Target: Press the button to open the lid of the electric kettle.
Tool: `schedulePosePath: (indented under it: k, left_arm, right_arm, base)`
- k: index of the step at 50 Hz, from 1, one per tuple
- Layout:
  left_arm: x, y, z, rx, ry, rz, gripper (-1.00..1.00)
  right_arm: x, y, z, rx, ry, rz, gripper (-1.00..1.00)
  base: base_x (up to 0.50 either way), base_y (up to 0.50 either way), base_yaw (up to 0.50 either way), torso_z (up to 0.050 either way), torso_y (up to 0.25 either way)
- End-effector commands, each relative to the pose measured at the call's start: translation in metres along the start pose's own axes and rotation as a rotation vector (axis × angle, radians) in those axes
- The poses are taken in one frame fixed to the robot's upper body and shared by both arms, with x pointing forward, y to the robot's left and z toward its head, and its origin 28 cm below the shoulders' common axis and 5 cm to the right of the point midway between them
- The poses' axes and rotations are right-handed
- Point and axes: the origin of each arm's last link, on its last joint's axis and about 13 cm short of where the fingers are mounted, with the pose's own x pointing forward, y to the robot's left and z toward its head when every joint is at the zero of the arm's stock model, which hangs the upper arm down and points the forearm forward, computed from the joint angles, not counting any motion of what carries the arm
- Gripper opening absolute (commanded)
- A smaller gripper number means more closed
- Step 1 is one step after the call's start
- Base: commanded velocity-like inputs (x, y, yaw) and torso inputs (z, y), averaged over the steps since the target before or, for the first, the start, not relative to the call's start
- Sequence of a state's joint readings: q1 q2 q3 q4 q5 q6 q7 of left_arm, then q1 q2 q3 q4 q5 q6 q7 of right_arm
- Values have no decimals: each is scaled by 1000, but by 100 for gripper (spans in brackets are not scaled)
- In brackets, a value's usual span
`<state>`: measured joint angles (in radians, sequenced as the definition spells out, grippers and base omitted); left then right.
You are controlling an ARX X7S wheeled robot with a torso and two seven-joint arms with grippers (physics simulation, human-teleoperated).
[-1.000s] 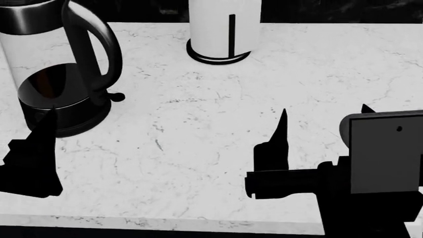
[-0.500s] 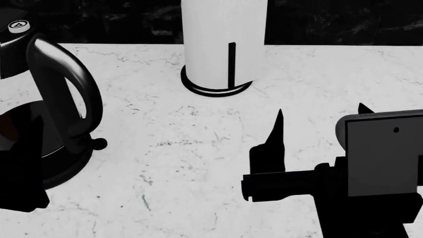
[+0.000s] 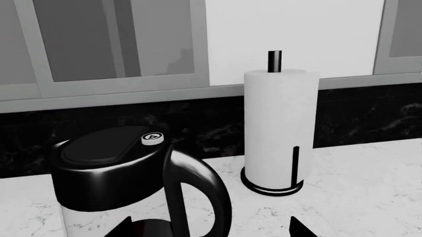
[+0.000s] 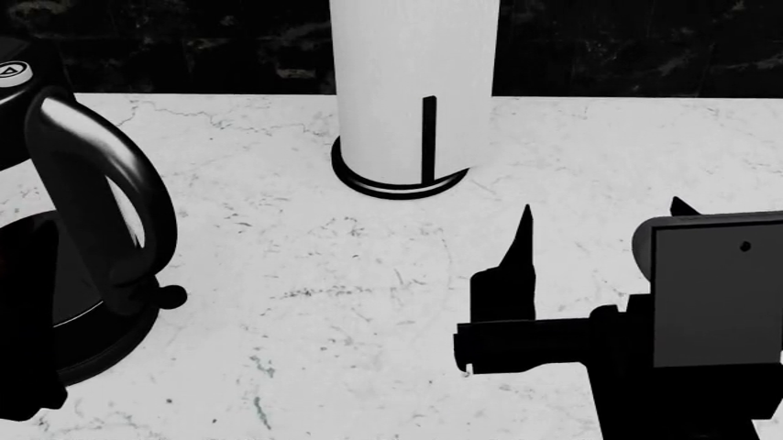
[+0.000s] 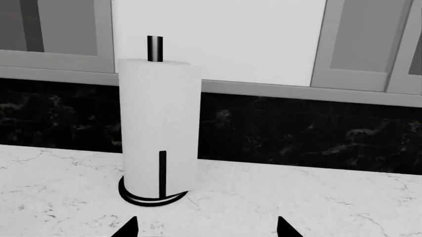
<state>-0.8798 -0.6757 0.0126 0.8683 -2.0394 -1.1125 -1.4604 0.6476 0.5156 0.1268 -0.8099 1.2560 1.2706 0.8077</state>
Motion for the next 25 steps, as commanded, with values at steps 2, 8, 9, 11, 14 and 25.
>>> schedulePosePath:
  k: [2,8,9,11,14,25]
  left_arm:
    - [-18,0,27,34,-86,22,100]
    - [-24,2,64,82,-149,31,100]
    - [-25,3,71,91,-159,31,100]
    - [-27,2,83,100,-172,20,100]
    - [-30,-1,95,113,-196,8,100]
    - [7,19,137,258,-45,-89,100]
  right_arm:
    - [0,-1,-3,21,-11,-6,100]
    - [0,0,-7,27,1,-1,100]
    - [-1,0,-6,28,-1,-1,100]
    - [-1,0,-5,29,-3,0,100]
    - [-1,1,-7,29,6,1,100]
    - [-1,3,-10,27,17,13,100]
  base:
    - [0,0,0,0,0]
    - [0,0,0,0,2]
    - [0,0,0,0,0]
    - [0,0,0,0,0]
    - [0,0,0,0,0]
    - [0,0,0,0,0]
